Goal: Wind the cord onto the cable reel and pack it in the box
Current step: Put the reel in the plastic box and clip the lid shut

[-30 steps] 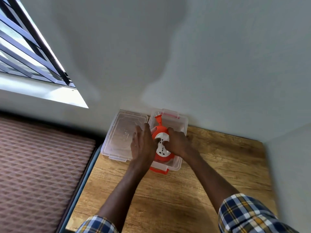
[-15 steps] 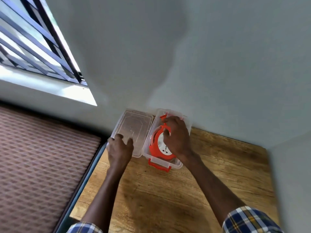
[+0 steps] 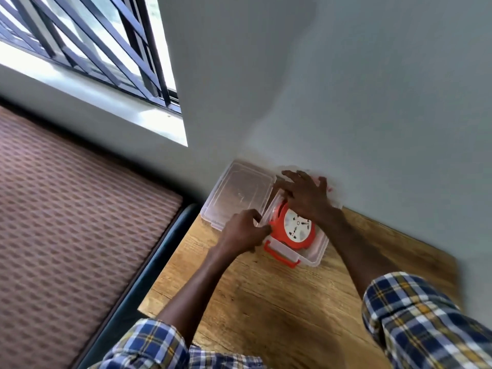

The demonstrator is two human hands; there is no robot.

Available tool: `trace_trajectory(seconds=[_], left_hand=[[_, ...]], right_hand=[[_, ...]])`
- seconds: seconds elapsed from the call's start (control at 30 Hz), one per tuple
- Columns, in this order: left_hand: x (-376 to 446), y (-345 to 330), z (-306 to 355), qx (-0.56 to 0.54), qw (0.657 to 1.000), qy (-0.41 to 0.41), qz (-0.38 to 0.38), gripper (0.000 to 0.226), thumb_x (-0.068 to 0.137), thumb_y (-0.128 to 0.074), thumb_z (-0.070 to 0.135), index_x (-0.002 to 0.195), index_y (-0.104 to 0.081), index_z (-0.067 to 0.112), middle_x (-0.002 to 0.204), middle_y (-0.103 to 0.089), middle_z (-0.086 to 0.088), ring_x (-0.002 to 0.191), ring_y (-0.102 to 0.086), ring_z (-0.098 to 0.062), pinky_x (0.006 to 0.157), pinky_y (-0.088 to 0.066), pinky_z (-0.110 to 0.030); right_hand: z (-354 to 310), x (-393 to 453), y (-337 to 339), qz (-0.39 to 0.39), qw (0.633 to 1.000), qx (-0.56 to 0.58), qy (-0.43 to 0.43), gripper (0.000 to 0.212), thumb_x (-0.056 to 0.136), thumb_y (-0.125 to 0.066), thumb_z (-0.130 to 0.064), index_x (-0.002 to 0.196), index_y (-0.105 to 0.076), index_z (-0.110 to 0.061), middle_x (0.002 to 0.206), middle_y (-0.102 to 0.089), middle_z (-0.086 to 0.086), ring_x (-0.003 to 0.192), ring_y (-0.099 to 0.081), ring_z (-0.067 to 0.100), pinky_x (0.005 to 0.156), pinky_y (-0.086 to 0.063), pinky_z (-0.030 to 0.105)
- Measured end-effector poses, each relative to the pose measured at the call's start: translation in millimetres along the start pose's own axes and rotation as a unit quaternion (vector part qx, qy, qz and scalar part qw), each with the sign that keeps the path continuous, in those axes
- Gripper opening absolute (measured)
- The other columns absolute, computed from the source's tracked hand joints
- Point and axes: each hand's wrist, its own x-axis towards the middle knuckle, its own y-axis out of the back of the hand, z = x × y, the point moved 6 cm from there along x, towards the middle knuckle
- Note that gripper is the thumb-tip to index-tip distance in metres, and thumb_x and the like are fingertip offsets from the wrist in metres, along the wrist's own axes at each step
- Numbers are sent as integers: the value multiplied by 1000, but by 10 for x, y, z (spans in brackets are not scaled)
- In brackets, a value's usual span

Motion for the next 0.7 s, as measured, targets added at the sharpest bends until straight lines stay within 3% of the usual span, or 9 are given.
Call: trace_trajectory(seconds=[0.1,0.27,0.43,0.57,0.7], left_hand=[[79,-12,26,-4,1000,-14,8,14,99,-65,29,106,-70,18,71,-78,-5,51,-74,-19,56,-65,-40],[156,-71,164,33,997,-52,56,23,99,-61,34,105,-76,17,75,-78,-4,55,-74,-17,58,-64,-40],[75,-349,417,77,990,-107,50,29,103,-56,32,116,-78,18,102,-81,-10,85,-77,-31,77,-64,-48],[50,-533,505,132,978,-153,57,31,106,-56,31,126,-76,17,122,-78,-9,110,-73,-31,87,-54,-38],[-25,-642,537,138,972,-187,46,27,107,-58,32,122,-77,19,122,-78,-4,108,-73,-25,82,-54,-36]], right_hand=[[233,-148,42,19,998,22,-58,38,104,-38,-52,141,-48,-54,159,-36,-17,149,-27,19,114,-12,64],[656,-695,-50,42,987,51,-148,43,100,-44,-43,143,-47,-48,152,-46,-12,137,-40,24,107,-33,58],[988,-1326,-195,84,957,135,-241,38,102,-43,-35,136,-59,-39,142,-60,-10,130,-46,27,102,-44,53],[1112,-1783,-308,95,936,165,-297,31,96,-49,-29,121,-67,-32,125,-71,-1,119,-60,31,95,-52,47],[1038,-2181,-386,125,925,193,-304,37,90,-50,-25,121,-68,-31,117,-74,0,115,-61,33,89,-55,49]])
